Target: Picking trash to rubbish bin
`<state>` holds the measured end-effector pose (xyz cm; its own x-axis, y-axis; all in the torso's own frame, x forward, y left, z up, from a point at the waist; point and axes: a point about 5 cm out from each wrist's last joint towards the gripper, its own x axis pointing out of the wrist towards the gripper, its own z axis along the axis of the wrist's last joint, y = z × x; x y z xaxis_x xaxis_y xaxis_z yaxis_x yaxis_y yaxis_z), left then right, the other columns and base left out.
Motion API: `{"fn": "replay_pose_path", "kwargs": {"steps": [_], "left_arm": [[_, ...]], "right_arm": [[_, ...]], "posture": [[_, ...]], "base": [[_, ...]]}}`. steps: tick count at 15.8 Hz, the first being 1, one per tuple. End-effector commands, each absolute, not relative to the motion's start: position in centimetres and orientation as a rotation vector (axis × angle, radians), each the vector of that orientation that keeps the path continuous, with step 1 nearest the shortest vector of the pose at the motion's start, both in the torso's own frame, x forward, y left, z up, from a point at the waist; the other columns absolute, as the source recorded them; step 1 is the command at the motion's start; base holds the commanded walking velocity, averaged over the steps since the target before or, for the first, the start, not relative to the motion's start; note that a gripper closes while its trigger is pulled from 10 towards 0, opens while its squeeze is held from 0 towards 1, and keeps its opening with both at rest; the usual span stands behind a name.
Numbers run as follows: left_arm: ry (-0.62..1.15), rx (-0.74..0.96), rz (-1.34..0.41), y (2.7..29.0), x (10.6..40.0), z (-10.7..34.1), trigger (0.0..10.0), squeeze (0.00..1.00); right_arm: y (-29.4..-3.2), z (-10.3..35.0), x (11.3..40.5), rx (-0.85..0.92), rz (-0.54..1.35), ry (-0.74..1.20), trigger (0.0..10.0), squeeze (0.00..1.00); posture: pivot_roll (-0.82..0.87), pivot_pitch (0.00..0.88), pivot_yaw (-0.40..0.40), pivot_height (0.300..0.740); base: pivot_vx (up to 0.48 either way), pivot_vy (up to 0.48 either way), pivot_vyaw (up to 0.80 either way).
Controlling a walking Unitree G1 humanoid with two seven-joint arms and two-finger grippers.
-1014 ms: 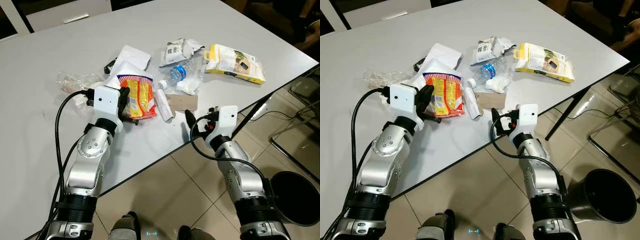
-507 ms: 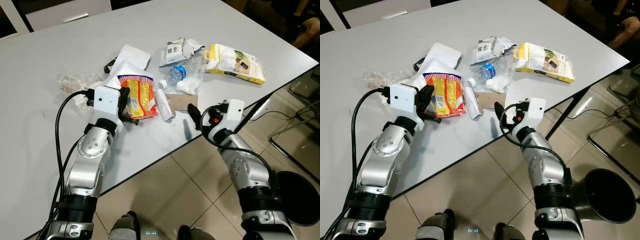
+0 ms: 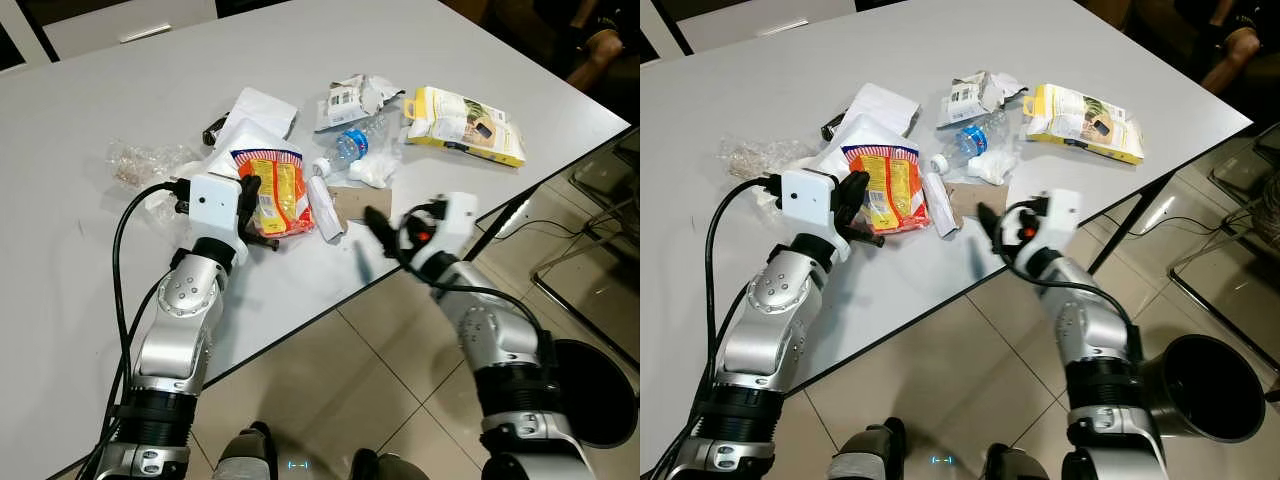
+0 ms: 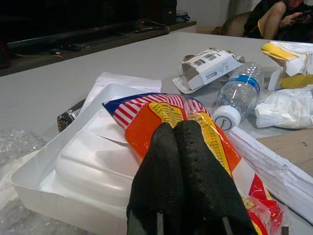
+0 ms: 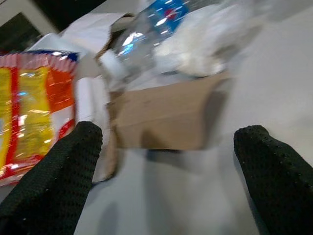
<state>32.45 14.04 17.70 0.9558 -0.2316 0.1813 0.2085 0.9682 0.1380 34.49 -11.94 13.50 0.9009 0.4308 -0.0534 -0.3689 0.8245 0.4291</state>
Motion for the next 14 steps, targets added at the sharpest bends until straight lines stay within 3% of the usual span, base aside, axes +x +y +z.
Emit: {"fn": "replay_pose_path", "kwargs": {"steps": [1, 14], "left_arm": [[-0.191, 0.121, -0.227, 13.8, 32.2, 17.6, 0.0, 0.00], [-0.168, 0.145, -0.227, 14.8, 31.3, 17.4, 0.0, 0.00]], "right_arm": [[-11.3, 13.2, 34.3, 0.429, 0.456, 0.186, 10.0, 0.00], [-13.1, 14.4, 36.1, 0.403, 0.371, 0.085, 10.0, 0.00]], "posture": [[0.31, 0.199, -0.054, 0.740], [0.34, 0.254, -0.036, 0.740]], "base": [[0.000, 0.000, 0.00], [0.000, 0.000, 0.00]]}}
